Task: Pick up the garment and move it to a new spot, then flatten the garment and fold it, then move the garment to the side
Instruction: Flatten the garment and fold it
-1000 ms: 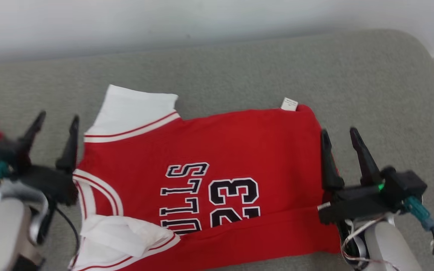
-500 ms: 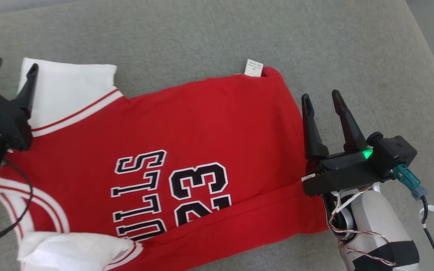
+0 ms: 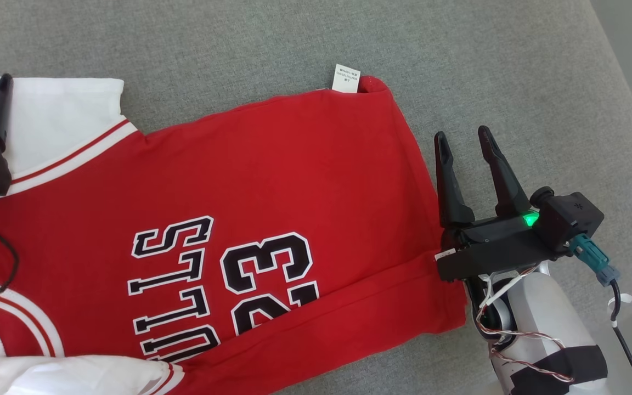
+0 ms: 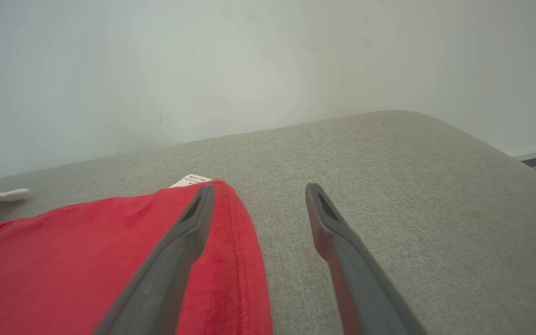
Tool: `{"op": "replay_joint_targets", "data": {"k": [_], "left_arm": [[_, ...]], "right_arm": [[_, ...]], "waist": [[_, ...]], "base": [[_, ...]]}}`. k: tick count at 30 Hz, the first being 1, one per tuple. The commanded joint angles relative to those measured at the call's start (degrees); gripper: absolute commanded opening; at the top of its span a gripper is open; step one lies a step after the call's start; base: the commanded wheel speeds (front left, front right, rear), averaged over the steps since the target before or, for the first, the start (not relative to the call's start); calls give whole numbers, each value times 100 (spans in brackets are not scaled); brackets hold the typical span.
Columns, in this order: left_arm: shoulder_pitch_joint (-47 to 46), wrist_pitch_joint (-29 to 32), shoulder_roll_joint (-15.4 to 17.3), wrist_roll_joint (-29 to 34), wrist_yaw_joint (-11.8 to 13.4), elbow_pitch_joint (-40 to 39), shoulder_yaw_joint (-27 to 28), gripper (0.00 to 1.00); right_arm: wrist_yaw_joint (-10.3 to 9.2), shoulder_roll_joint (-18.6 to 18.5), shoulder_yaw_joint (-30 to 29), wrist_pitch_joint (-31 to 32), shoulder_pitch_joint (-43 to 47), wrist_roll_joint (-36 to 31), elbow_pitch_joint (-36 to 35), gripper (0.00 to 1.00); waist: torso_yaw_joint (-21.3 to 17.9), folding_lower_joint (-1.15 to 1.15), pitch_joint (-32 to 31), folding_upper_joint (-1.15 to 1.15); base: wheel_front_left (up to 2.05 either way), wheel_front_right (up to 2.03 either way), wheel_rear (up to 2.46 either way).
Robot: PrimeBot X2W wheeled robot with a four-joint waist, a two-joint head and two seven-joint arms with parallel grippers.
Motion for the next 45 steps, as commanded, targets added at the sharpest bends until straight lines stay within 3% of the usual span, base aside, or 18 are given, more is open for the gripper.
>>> {"op": "replay_joint_targets", "data": {"k": [1,2,3,4,10,18,29,39,40,42,43,44,45], "left_arm": [[26,40,-80,-178,6,116,-45,100],[-5,44,-96,-203,6,126,-77,79],[-31,27,-113,-257,6,140,-126,27],[-16,47,-149,-335,6,126,-186,0],[-17,-92,-161,-549,5,13,-446,0],[-101,-643,-126,-859,6,-430,-792,0],[28,-1116,-72,-1076,6,-967,-1106,0],[-125,-1281,-226,-1190,6,-1024,-1334,0],[-125,-1288,-234,-1192,6,-1020,-1355,0],[-135,-1311,-232,-1210,6,-1000,-1393,0],[-151,-1328,-226,-1215,6,-988,-1401,0],[-167,-1335,-219,-1222,6,-977,-1408,0],[-182,-1349,-214,-1236,6,-964,-1415,0]], "right_arm": [[-14,14,19,-5,-24,2,15,100],[-14,14,13,-5,-41,-8,25,100],[-14,14,3,-6,-56,-19,35,100],[-14,14,0,-5,-68,-15,56,100],[-14,17,90,-5,-259,-91,287,100],[-14,-359,465,62,-1178,-8,1602,100],[-14,-876,838,713,-2342,479,2909,100],[-14,-969,1297,1343,-2868,576,3878,100],[-14,-940,1333,1410,-2909,590,3971,96],[-14,-898,1392,1571,-2954,626,4142,40],[-14,-894,1417,1615,-2994,648,4197,30],[-14,-891,1431,1606,-3023,670,4241,0],[-14,-893,1415,1563,-3051,710,4264,0]], "waist": [[-9,0,18,-1],[-4,0,21,-1],[7,0,19,-1],[28,0,8,-1],[179,0,-115,-1],[524,0,-361,-1],[1027,0,-453,-1],[1237,0,-424,-1],[1244,0,-420,-1],[1256,0,-409,-1],[1256,0,-403,-1],[1255,0,-397,-1],[1257,0,-391,-1]], "base": [[0,0,0],[0,0,0],[0,0,0],[0,0,0],[0,0,0],[0,0,0],[0,0,0],[0,0,0],[0,0,0],[0,0,0],[0,0,0],[0,0,0],[0,0,0]]}}
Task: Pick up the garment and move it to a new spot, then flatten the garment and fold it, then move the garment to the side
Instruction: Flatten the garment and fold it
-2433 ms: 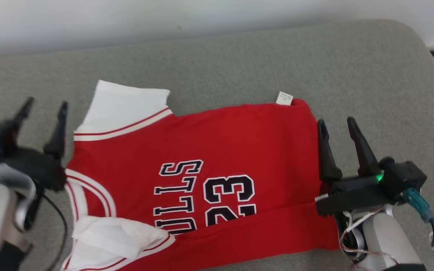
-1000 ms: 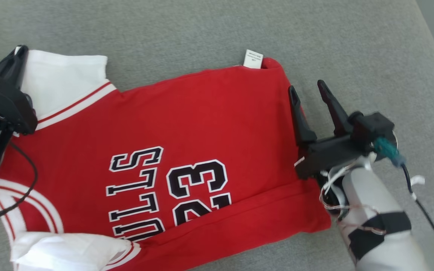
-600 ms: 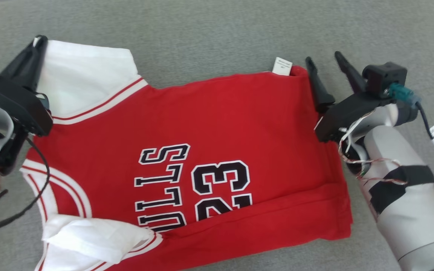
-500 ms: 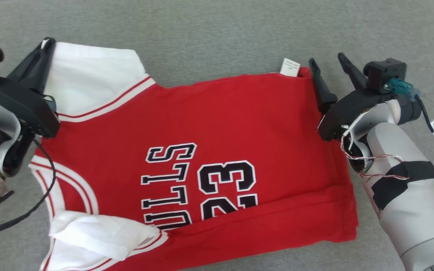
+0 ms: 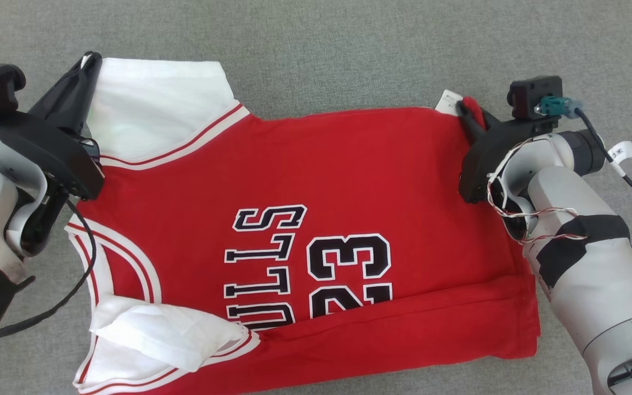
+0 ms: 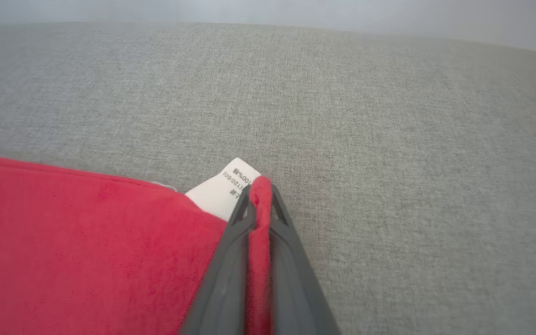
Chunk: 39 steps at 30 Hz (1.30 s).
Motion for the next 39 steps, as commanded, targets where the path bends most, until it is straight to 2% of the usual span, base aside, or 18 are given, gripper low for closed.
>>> {"op": "replay_joint_targets", "data": {"k": [1,8,14,18,22,27,32,39], "left_arm": [[-76,-55,30,-31,6,41,-5,0],[-236,-323,72,-150,6,310,188,0],[-55,-489,-80,-86,10,463,139,0],[142,-561,-40,-50,10,291,120,0],[581,-578,29,15,9,-247,225,0],[1545,-576,-96,349,50,-1078,813,0],[2661,-576,-336,892,279,-1857,1382,0],[3930,-573,-857,1598,308,-2146,1966,0]], "right_arm": [[-14,-9,-10,-61,-54,98,89,0],[-14,-130,-471,-687,-419,322,412,0],[-14,70,-732,-1033,-463,459,901,0],[-14,105,-852,-1260,-302,599,1075,0],[-14,87,-987,-1465,-55,823,1059,0],[-14,-47,-1102,-1588,493,998,714,0],[-14,-175,-1420,-1584,1279,923,-358,0],[-14,-9,-1807,-1586,2562,556,-1653,0]], "waist": [[2,0,8,0],[35,0,-17,0],[145,0,-204,0],[189,0,-361,0],[252,0,-592,0],[377,0,-849,0],[450,0,-1002,0],[559,0,-1228,0]], "base": [[0,0,0],[0,0,0],[0,0,0],[0,0,0],[0,0,0],[0,0,0],[0,0,0],[0,0,0]]}}
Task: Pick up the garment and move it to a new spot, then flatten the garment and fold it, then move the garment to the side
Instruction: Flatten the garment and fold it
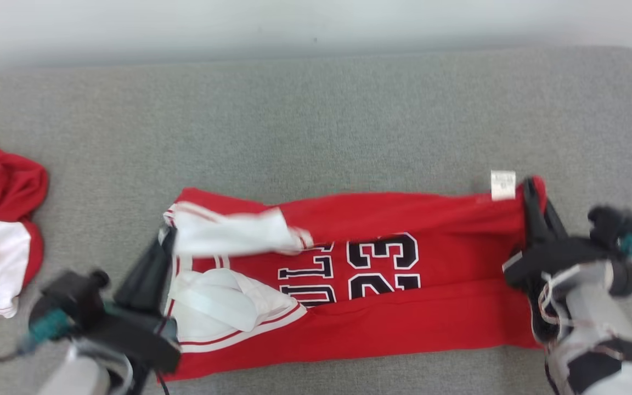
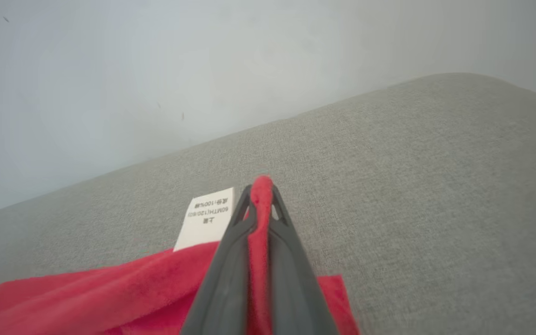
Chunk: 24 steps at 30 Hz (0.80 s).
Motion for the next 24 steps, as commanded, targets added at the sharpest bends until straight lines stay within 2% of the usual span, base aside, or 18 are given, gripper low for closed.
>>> {"op": "replay_joint_targets", "data": {"k": [1,8,14,15,16,17,18,19,20,24], "left_arm": [[197,-14,-115,149,0,39,67,0],[790,-13,-702,637,-135,323,508,0],[980,-13,-940,973,-204,636,706,0],[996,-13,-961,1020,-233,704,743,0],[985,-13,-1004,1053,-254,757,789,0],[984,-13,-1061,1096,-251,789,834,31],[987,-13,-1100,1157,-257,801,887,50],[1007,-13,-1127,1185,-269,812,938,95],[1043,-14,-1164,1224,-277,826,994,100],[1186,-14,-1325,1436,-301,745,1249,100]], "right_arm": [[-14,28,-63,-4,221,-55,-109,0],[-14,187,-290,-5,889,-257,-545,0],[-14,237,-342,-5,1110,-404,-619,0],[-14,245,-353,-5,1134,-423,-601,29],[-14,256,-364,-5,1150,-436,-586,72],[-14,264,-373,-5,1166,-437,-586,100],[-14,274,-384,-6,1195,-434,-579,100],[-14,282,-393,-6,1227,-423,-573,100],[-14,282,-412,-6,1260,-403,-583,100],[-14,279,-466,-6,1367,-366,-704,100]], "waist": [[67,1,-120,1],[103,1,-287,1],[115,1,-357,1],[117,1,-377,1],[120,1,-396,1],[123,1,-419,1],[129,1,-446,1],[133,1,-468,1],[140,1,-495,1],[165,1,-593,1]], "base": [[0,0,0],[0,0,0],[0,0,0],[0,0,0],[0,0,0],[0,0,0],[0,0,0],[0,0,0],[0,0,0],[0,0,0]]}}
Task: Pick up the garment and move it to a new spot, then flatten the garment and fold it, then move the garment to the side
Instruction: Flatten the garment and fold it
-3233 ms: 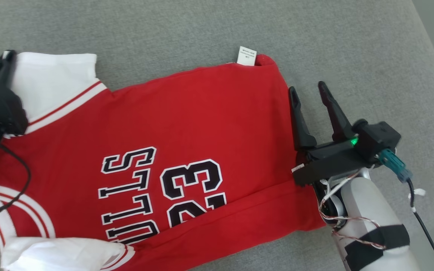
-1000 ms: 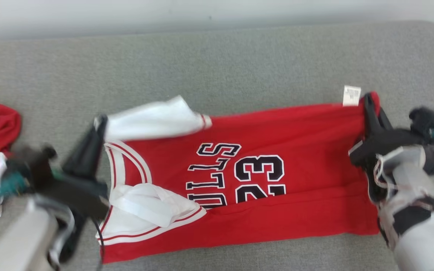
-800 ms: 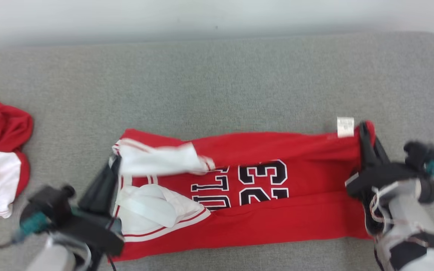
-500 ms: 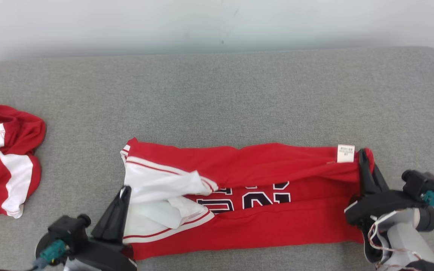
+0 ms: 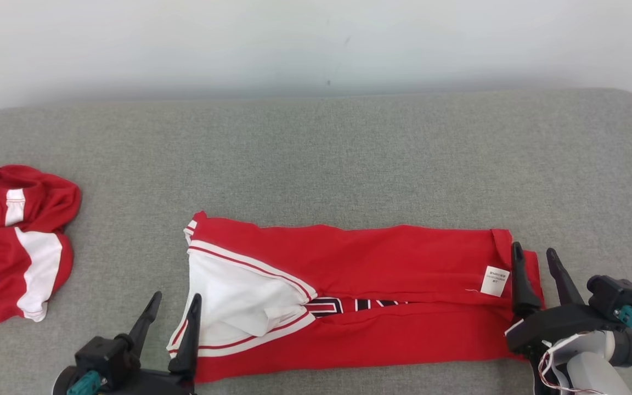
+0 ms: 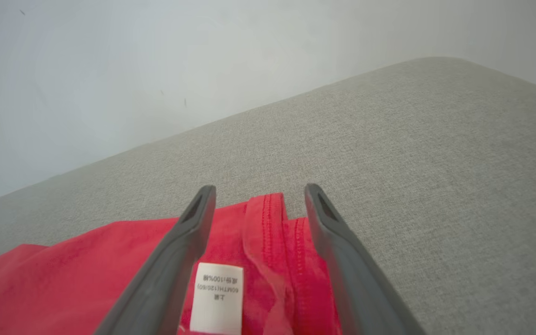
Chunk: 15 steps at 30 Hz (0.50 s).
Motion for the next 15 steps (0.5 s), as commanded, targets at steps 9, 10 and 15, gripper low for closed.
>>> {"op": "replay_joint_targets", "data": {"k": [9,10,15], "left_arm": [[651,-13,-412,867,-32,-663,739,100],[734,-13,-456,980,-32,-763,816,100],[1115,-13,-688,1479,-28,-1177,1246,100]], "right_arm": [[-14,-115,-199,-5,434,-187,-78,100],[-14,-133,-230,-5,462,-224,-45,100],[-14,-165,-281,-4,496,-387,213,100]], "waist": [[99,1,-293,0],[115,1,-323,0],[167,1,-413,0]], "base": [[0,0,0],[0,0,0],[0,0,0]]}}
